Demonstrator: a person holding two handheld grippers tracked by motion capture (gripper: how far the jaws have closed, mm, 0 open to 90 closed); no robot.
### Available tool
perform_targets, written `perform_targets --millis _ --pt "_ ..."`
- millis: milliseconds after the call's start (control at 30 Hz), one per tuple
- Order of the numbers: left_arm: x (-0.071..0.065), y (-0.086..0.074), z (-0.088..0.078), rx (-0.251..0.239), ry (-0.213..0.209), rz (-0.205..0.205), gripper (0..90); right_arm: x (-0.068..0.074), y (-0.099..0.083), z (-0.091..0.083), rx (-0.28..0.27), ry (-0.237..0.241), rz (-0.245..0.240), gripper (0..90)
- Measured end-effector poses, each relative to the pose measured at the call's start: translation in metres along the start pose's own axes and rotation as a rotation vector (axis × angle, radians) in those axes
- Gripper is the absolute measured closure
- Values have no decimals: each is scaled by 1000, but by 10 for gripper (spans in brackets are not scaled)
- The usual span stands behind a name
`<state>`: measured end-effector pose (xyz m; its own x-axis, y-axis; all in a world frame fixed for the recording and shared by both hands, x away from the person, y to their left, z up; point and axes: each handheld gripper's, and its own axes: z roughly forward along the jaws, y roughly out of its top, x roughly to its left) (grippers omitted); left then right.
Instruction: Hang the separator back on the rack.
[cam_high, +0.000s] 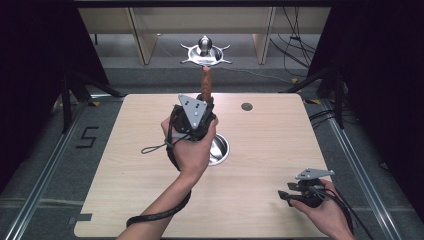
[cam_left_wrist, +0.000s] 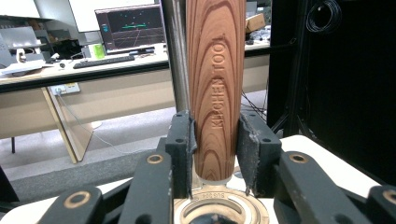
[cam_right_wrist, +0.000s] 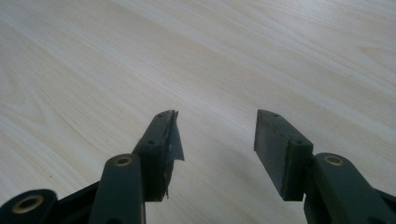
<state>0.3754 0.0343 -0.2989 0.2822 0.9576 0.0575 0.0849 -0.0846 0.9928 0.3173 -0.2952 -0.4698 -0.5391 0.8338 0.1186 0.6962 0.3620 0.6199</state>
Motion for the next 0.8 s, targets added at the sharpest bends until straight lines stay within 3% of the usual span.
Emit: perform_targets --millis 200,233,300,333,433,467,567,600,700,800 --pt "0 0 -1 -2 -9 6 651 1 0 0 -1 1 -1 495" --pt "0 0 -1 0 -12 7 645 0 -1 1 -9 -5 -27 495" --pt "0 0 -2 -1 -16 7 635 -1 0 0 6 5 -29 494" --pt "0 0 -2 -4 -16 4 631 1 1 -1 13 11 -8 495" --pt "0 -1 -3 -10 -22 3 622 1 0 0 -3 3 -3 494" --pt "0 -1 -3 -10 -24 0 616 0 0 1 -11 -2 -27 494" --pt "1 -1 -6 -9 -30 0 606 0 0 -1 13 -3 -31 494" --pt "1 -1 -7 -9 -31 1 604 0 0 1 -15 -1 -25 494" --pt "2 -2 -9 -16 -36 -3 593 0 0 0 -2 10 -27 494" --pt "3 -2 -12 -14 -43 -4 579 -3 0 3 -31 42 -45 493"
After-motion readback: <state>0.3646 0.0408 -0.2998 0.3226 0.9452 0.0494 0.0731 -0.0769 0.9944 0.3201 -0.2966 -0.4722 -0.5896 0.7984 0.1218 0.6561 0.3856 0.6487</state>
